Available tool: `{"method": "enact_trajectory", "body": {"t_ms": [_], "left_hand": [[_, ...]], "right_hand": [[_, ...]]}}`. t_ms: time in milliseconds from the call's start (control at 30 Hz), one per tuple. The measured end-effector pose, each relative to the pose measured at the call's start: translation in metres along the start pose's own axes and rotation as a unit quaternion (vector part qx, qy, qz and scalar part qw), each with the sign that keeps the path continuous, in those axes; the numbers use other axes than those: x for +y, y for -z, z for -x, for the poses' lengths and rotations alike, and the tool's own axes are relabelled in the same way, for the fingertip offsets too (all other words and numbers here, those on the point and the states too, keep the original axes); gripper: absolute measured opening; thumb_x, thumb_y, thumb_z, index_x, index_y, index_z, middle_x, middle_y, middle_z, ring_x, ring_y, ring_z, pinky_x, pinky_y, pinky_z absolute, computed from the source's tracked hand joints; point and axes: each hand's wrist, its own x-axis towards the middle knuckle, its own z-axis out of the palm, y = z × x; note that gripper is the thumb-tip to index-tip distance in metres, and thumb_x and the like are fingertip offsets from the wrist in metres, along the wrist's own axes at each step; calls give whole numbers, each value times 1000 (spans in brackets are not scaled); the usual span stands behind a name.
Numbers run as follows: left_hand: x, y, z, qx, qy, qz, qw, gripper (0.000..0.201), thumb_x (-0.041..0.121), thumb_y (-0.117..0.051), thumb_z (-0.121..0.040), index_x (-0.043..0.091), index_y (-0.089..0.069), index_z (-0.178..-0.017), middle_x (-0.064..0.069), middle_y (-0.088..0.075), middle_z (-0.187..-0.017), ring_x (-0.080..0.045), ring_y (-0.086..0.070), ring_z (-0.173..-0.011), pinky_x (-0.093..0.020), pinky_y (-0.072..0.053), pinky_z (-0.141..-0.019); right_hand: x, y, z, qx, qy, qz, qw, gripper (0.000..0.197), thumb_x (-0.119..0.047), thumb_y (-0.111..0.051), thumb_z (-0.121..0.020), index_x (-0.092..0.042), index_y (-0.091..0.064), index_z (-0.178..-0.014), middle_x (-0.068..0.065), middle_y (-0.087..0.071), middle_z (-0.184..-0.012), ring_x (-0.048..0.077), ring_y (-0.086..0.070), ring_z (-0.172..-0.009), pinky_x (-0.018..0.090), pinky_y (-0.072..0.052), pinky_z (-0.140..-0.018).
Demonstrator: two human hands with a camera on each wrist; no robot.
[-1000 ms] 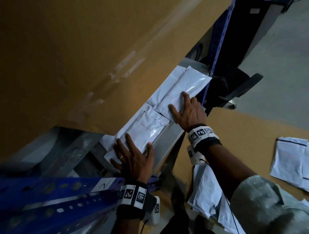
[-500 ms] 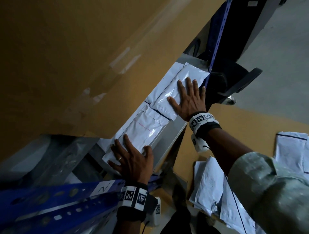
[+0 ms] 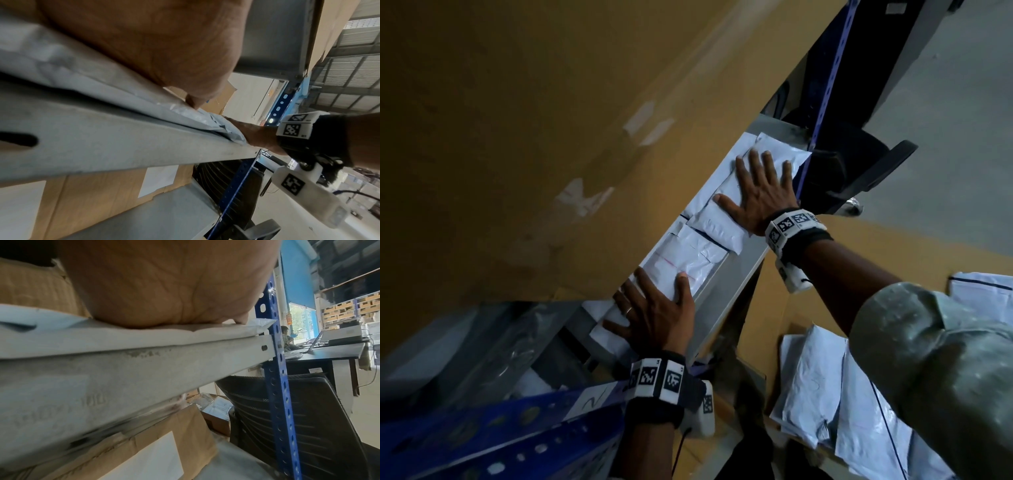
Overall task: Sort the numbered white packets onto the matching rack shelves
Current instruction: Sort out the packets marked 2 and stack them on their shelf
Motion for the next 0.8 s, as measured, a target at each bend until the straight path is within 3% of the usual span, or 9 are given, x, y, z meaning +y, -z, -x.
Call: {"method": "enact_trajectory", "body": {"t_ms": [333, 800], "left_hand": [[19, 6, -9, -21, 14, 1, 1000, 96, 83, -20, -88, 25, 7, -159, -6, 11, -167, -27, 12, -153, -71, 12, -113], [20, -3, -15, 2, -8, -15, 1000, 94, 80, -25, -90, 23, 0, -160, -7, 3, -168, -29, 7, -153, -69, 10, -114]], "right_hand": [[-13, 12, -15, -24, 7, 1, 1000, 107, -95, -2, -78, -28, 1, -163, 9, 13, -170, 38, 16, -155, 70, 9, -117], [-21, 10, -15, -25, 25, 14, 999, 109, -98, -1, -75, -32, -10, -162, 7, 4, -171, 39, 13, -155, 75, 9, -114]]}}
